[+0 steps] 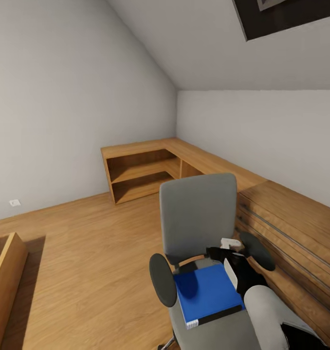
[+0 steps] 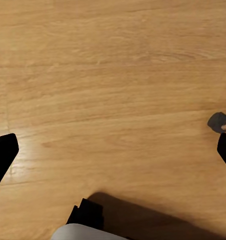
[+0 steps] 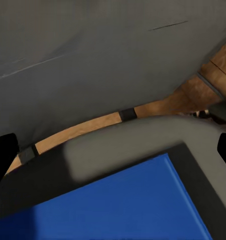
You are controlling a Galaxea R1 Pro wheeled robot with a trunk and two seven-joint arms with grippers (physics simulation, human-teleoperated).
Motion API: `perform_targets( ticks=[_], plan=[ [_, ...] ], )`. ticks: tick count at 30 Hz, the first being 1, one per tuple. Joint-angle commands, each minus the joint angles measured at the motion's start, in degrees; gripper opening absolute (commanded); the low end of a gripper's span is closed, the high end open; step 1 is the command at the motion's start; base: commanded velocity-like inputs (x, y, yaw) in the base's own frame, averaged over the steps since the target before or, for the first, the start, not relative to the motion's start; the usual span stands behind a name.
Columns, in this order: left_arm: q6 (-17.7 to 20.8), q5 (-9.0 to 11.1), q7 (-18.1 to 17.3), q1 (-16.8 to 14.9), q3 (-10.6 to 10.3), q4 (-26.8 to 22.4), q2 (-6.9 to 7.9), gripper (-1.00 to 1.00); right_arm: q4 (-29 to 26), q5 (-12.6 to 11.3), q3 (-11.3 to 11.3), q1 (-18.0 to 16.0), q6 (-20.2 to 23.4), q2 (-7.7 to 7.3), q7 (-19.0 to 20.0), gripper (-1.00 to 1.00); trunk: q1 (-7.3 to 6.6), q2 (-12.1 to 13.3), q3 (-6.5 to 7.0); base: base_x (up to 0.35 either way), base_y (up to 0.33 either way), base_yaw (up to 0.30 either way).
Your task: In the bedroom, organize the workspace by keeping the computer under the desk, ensuring the monitor is on the desk, placing the keyboard on the desk next to the monitor, placing the mouse on the desk next to the keyboard, moving the folder from the swivel chair onto the desk next to the mouse, stacking the notebook on top of the folder with the pen on top of the notebook, and positioning the swivel chair next to the desk.
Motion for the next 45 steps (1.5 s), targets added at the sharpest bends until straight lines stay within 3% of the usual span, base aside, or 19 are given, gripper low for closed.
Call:
perform_targets(
  ticks=[1, 13, 19, 27, 42, 45],
  plan=[
    [-0.15, 0.60, 0.02, -0.02, 0.05, 0.00, -0.03, 1.00, -0.16, 0.56, -0.36, -0.31, 0.49, 0.20, 0.06, 1.00, 0.00, -0.03, -0.06, 0.000, 0.000, 0.000],
    [-0.07, 0.66, -0.02, -0.02, 0.14, 0.00, 1.00, 1.00, 0.13, 0.64, -0.36, -1.62, 4.41, 0.52, -1.01, 1.00, 0.00, -0.03, -0.06, 0.000, 0.000, 0.000],
    [0.01, 0.76, -0.09, -0.02, 0.76, 0.00, 1.90, 1.00, 1.29, 0.60, -0.44, -1.65, 5.44, 0.34, -1.71, 1.00, 1.31, -2.43, -1.13, 0.000, 0.000, 0.000],
    [0.00, 0.70, -0.07, -0.02, 0.84, 0.00, 2.08, 1.00, 1.39, 0.68, -0.41, -1.65, 5.59, 0.28, -5.92, 1.00, 3.07, -5.64, -2.57, 0.000, 0.000, 0.000],
    [-0.04, 0.69, -0.06, -0.02, 0.84, 0.00, 2.08, 1.00, 1.36, 0.83, -0.36, -1.65, 5.60, 0.13, -6.13, 1.00, 6.37, -11.66, -5.26, 0.000, 0.000, 0.000],
    [-0.06, 0.69, -0.02, -0.02, 0.88, 0.00, 2.08, 1.00, 1.36, 0.79, -0.36, -1.65, 5.59, 0.16, -6.06, 1.00, 6.37, -11.66, -5.26, 0.000, 0.000, 0.000]
  ],
)
